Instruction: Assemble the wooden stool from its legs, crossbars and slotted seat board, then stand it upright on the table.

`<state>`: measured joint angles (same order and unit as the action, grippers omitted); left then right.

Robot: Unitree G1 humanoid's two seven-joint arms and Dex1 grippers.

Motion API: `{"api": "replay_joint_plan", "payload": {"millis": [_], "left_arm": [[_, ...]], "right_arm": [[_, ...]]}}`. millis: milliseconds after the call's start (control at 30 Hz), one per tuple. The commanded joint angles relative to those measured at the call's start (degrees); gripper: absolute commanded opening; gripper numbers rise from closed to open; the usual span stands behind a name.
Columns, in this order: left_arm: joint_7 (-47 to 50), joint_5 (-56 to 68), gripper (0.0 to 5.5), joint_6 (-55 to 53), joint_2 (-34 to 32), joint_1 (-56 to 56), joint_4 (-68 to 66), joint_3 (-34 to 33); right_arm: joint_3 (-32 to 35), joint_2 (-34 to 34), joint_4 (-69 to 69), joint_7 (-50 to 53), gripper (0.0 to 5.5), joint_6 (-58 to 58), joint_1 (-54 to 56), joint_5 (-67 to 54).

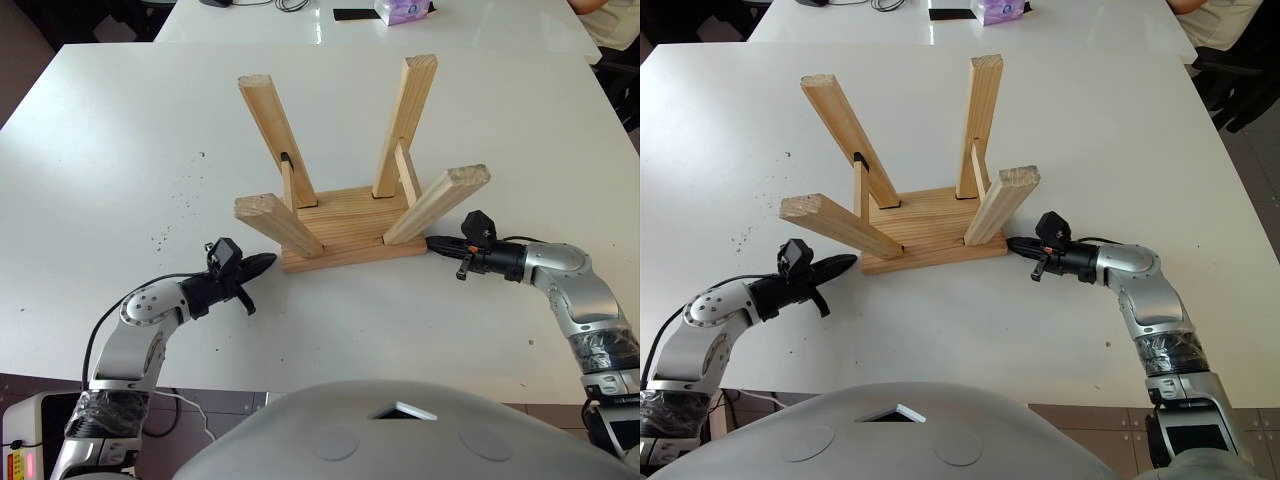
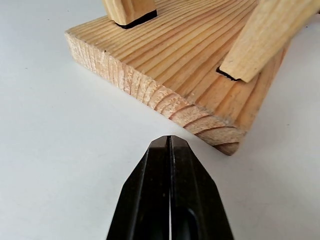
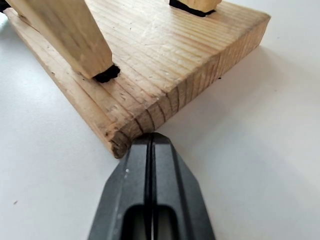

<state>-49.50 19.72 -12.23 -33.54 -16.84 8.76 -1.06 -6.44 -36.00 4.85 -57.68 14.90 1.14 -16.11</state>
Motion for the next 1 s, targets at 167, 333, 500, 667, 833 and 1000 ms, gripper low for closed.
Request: {"api": "replay_joint_plan", "payload": {"millis": [167,333,500,667,833,1000], "left_arm": [[-0.3,0.2,0.01,-1.9,0.3,-0.8,1.5,1.1],[0.1,0.5,0.01,-2.3,2.0,1.5,1.6,2.7],[-0.6,0.2,0.01,-1.8,2.4,-0.3,3.0,4.5],[-1.0,0.3,0.01,-1.9,1.9,-1.0,3.7,4.5],[-0.1,-0.8,0.01,-0.7,0.1,0.0,0.0,1.3],[-1.8,0.6,0.01,-0.4,-1.5,-0.4,-1.0,-1.0]], "right_arm": [[-0.4,0.3,-1.3,-0.6,0.00,1.3,0.0,-0.4],[-1.8,0.2,-3.7,-1.9,0.00,2.5,-0.8,-0.7],[-2.2,0.3,-4.6,-1.8,0.00,3.3,-0.8,-0.5],[-2.0,0.5,-5.9,-1.5,0.00,3.8,-1.7,-0.7],[-1.6,0.2,-4.5,-1.4,0.00,3.1,-1.7,0.1],[-0.3,-0.1,-3.5,-1.4,0.00,3.1,-1.4,-0.3]]}}
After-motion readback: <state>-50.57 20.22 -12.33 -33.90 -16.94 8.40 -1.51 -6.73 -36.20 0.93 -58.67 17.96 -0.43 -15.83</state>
